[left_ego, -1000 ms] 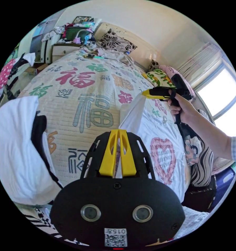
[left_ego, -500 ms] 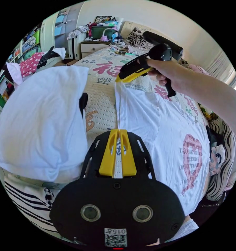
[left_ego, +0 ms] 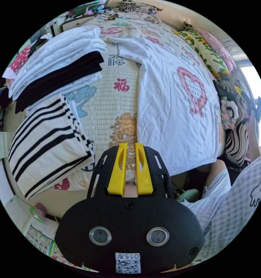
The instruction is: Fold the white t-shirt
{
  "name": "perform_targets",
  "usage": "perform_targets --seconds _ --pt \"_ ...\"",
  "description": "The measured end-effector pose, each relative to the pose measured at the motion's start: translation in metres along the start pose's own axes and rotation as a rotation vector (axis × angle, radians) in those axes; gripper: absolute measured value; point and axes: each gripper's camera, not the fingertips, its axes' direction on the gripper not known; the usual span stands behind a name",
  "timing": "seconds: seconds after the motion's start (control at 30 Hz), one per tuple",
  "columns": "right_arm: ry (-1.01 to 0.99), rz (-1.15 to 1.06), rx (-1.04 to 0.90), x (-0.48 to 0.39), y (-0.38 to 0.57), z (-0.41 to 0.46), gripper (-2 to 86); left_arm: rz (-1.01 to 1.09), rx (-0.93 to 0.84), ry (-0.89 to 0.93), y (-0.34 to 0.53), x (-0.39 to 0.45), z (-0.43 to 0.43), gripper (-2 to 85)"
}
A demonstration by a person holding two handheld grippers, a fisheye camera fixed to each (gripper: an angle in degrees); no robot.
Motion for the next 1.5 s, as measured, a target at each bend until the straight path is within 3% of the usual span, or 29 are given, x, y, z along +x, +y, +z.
perform_targets --seconds 0.07,0.13,0.37,0.53,0.63,0.77,0.97,1.2,1.33,1.5 --pt "0.23 0.097 0.071 -0.014 0.064 -0.047 5.2 0.013 -0.027 0.0 0.008 0.014 0.014 5.6" --pt "0.32 0.173 0.106 -0.017 0.106 -0.067 5.2 0.053 -0.057 -0.027 0.014 0.034 0.034 5.8" --pt "0.179 0.446 -0.285 -0.012 0.229 -0.052 9.7 0.06 0.018 -0.035 0.029 0.057 0.056 6.3" --pt "0.138 0.57 -0.385 -0.006 0.277 -0.049 11.1 0.081 -0.075 0.081 0.027 0.07 0.068 8.4" --pt "0.061 0.572 -0.499 -0.006 0.285 -0.042 11.3 0.106 -0.097 0.143 0.036 0.082 0.08 10.9" --pt "0.12 0.512 -0.604 -0.015 0.285 -0.042 10.4 0.11 -0.13 0.054 0.037 0.095 0.111 7.2" --pt "0.032 0.51 -0.587 -0.022 0.301 -0.08 0.2 0.124 -0.095 0.046 0.046 0.12 0.13 0.6" --pt "-0.022 0.53 -0.578 -0.024 0.321 -0.117 0.5 0.16 -0.082 0.003 0.052 0.155 0.159 0.0" --pt "-0.079 0.534 -0.688 -0.019 0.324 -0.12 3.8 0.161 -0.145 -0.075 0.042 0.177 0.192 0.6" --pt "0.009 0.489 -0.623 -0.011 0.291 -0.177 4.8 0.166 -0.155 -0.109 0.039 0.202 0.214 0.9"
